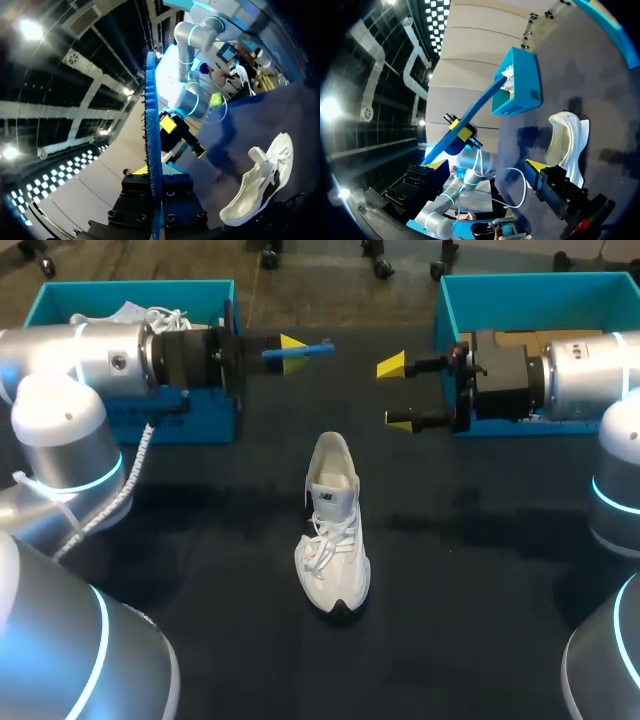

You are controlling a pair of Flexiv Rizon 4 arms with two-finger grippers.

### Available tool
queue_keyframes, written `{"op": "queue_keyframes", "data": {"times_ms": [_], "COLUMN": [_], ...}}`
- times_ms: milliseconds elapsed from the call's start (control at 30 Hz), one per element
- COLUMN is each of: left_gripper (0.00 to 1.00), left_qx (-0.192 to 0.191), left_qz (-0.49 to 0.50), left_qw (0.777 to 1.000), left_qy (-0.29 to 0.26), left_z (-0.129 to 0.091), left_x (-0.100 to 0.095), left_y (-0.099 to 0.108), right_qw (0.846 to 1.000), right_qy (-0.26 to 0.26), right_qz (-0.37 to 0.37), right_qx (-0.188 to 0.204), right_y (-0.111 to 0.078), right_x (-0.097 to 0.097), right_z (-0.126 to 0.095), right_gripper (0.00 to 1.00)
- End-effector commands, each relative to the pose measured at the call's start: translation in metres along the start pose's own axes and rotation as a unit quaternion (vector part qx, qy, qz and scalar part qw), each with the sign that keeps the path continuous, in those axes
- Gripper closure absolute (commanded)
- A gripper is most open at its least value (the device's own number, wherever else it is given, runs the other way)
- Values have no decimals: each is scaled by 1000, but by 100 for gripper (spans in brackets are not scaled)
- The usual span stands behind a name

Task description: Take the shoe out of the shoebox, open the shoe tongue, remove and reinsert the insole, then place the shoe into the shoebox

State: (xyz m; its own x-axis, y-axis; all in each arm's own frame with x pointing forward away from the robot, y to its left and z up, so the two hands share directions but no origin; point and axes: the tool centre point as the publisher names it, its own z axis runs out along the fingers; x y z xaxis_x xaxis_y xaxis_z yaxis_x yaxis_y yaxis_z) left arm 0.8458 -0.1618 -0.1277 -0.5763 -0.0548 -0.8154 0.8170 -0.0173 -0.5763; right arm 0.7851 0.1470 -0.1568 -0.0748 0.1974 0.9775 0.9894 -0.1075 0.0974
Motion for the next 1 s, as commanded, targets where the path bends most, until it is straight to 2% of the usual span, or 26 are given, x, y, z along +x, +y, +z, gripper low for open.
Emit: {"op": "queue_keyframes", "data": {"times_ms": [33, 333, 1000], "left_gripper": [100, 100, 100], "left_qx": [32, 16, 16], "left_qz": [138, 173, 173], "left_qw": [989, 983, 983], "left_qy": [-30, -64, -64], "left_z": [2, 5, 5], "left_x": [1, -11, -11], "left_y": [5, 6, 6], "right_qw": [1000, 1000, 1000], "right_qy": [-1, -1, -1], "right_qz": [0, 0, 0], "right_qx": [-1, -1, -1], "right_y": [0, 0, 0], "right_x": [0, 0, 0], "right_z": [2, 2, 2], "right_gripper": [0, 0, 0]}}
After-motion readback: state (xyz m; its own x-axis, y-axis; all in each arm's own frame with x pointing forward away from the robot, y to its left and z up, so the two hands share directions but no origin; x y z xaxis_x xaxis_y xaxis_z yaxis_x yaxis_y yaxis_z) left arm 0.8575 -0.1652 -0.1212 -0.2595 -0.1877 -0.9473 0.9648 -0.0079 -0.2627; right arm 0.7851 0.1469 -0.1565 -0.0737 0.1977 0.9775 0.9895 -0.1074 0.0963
